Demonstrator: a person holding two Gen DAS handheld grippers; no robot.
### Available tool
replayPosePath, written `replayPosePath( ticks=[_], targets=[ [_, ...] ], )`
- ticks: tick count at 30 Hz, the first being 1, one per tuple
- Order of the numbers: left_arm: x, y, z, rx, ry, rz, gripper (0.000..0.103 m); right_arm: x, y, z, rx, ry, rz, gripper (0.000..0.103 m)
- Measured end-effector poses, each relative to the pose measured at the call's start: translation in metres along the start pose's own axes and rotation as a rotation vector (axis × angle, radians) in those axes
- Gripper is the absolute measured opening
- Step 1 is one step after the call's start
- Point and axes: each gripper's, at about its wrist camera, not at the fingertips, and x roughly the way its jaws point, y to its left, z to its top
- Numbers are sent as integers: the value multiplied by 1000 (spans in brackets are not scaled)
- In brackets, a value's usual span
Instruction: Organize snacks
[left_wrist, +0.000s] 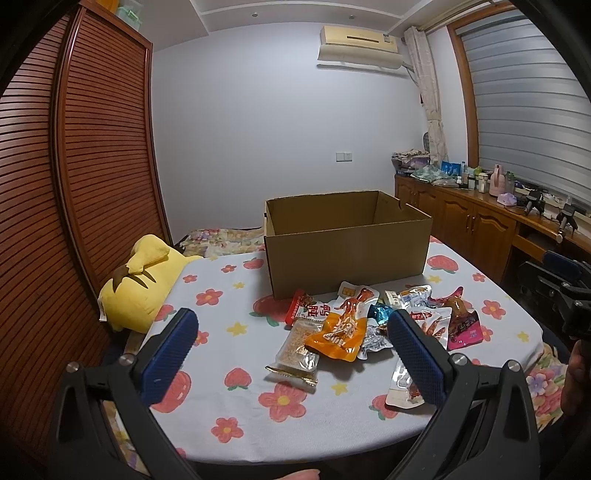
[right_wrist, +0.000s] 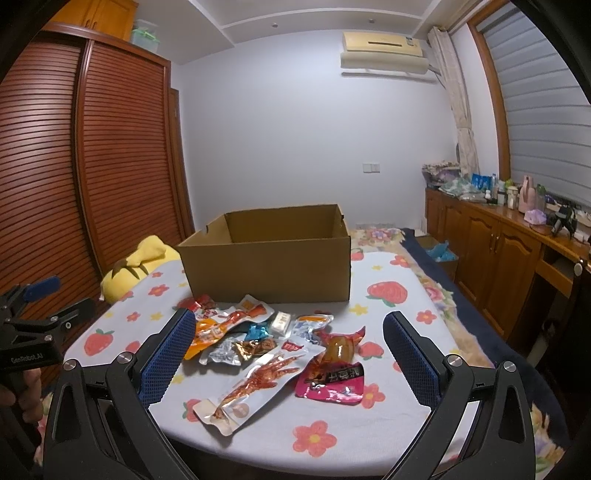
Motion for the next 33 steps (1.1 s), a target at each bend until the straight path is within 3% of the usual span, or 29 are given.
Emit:
replayPosePath(
  ticks=[33],
  targets=[
    [-13, -3, 6, 9, -23, -2, 103, -4, 5, 5, -6, -7, 4, 103]
  ],
)
